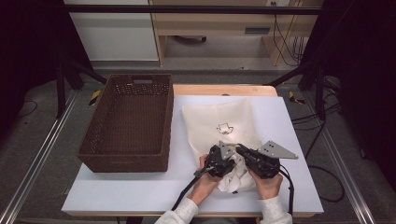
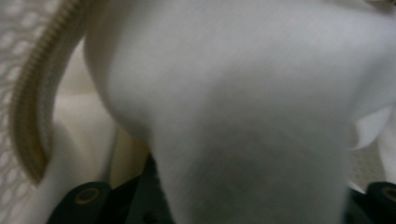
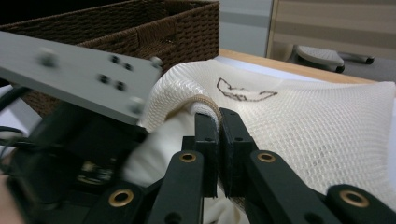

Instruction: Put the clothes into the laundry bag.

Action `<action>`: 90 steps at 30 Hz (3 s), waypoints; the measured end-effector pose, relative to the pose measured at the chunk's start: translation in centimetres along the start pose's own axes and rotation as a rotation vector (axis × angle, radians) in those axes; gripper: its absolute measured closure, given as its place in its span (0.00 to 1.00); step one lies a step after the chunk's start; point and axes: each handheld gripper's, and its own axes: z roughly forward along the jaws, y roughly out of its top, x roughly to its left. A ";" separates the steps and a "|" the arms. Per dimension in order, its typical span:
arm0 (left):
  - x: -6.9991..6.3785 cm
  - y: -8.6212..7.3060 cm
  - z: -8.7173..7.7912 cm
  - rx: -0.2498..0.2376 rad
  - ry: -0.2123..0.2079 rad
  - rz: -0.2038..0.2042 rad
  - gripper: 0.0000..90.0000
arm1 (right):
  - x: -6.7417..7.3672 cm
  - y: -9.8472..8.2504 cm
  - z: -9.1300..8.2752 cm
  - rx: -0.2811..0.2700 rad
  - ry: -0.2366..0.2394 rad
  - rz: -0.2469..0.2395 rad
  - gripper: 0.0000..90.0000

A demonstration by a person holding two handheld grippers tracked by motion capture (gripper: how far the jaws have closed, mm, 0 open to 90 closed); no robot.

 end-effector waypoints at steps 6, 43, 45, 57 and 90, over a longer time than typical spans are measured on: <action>-0.1 -0.5 -4.8 -0.024 -0.066 -0.006 0.31 | 0.0 -0.2 0.2 0.014 -0.016 -0.013 0.97; 0.0 -0.3 0.5 -0.058 0.053 -0.047 0.88 | 0.3 0.0 0.0 0.008 -0.008 -0.013 0.97; 0.2 -0.4 0.3 -0.063 0.040 -0.065 0.86 | 0.2 -0.2 0.2 0.016 -0.009 -0.010 0.97; 2.7 -2.5 -8.9 -0.105 0.070 -0.042 0.35 | 0.3 -0.4 0.4 0.030 -0.025 -0.022 0.96; 1.0 0.3 -1.4 0.028 0.030 0.002 0.79 | 0.1 -0.3 0.1 0.022 -0.014 -0.018 0.97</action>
